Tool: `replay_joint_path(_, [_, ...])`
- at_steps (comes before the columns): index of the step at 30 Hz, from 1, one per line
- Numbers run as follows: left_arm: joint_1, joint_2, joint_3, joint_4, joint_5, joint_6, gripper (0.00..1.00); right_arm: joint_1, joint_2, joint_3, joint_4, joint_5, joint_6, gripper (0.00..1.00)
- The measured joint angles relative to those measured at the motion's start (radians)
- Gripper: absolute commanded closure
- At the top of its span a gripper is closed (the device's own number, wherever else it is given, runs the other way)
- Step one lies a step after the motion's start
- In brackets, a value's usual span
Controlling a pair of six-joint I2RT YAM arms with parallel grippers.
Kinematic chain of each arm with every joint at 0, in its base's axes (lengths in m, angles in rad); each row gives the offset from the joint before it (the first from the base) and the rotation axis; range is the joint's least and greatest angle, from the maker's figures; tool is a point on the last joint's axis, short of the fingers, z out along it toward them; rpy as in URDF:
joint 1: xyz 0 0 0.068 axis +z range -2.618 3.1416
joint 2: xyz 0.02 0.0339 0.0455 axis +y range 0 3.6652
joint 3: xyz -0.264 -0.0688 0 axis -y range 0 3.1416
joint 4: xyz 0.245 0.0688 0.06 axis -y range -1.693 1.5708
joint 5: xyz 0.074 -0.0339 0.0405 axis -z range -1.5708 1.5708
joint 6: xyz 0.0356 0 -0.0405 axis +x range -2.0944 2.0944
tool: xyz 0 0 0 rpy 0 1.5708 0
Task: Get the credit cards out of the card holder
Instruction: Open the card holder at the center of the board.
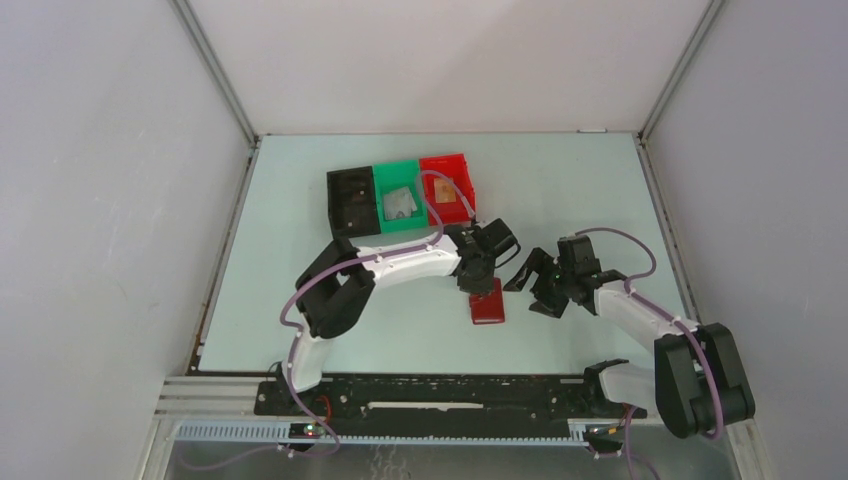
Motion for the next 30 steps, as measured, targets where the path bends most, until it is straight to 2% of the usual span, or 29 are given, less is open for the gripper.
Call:
replay_joint_path(8, [0.010, -0.021, -0.029, 0.029, 0.024, 0.000, 1.00, 0.001, -0.023, -0.008, -0.021, 0.005, 0.000, 0.06])
replay_joint_path(21, [0.057, -0.183, -0.175, 0.115, 0.122, 0.036, 1.00, 0.002, -0.066, -0.019, -0.074, 0.030, 0.000, 0.06])
replay_joint_path(22, [0.057, -0.193, -0.175, 0.118, 0.128, 0.044, 0.94, 0.002, -0.068, -0.019, -0.076, 0.031, 0.000, 0.06])
replay_joint_path(25, [0.058, -0.219, -0.175, 0.129, 0.135, 0.067, 0.57, 0.002, -0.068, -0.019, -0.079, 0.033, 0.000, 0.06])
replay_joint_path(26, [0.058, -0.224, -0.175, 0.132, 0.136, 0.077, 0.51, 0.002, -0.068, -0.019, -0.079, 0.034, 0.000, 0.06])
replay_joint_path(30, [0.056, -0.227, -0.182, 0.126, 0.101, 0.098, 0.46, 0.002, -0.068, -0.019, -0.079, 0.034, 0.000, 0.06])
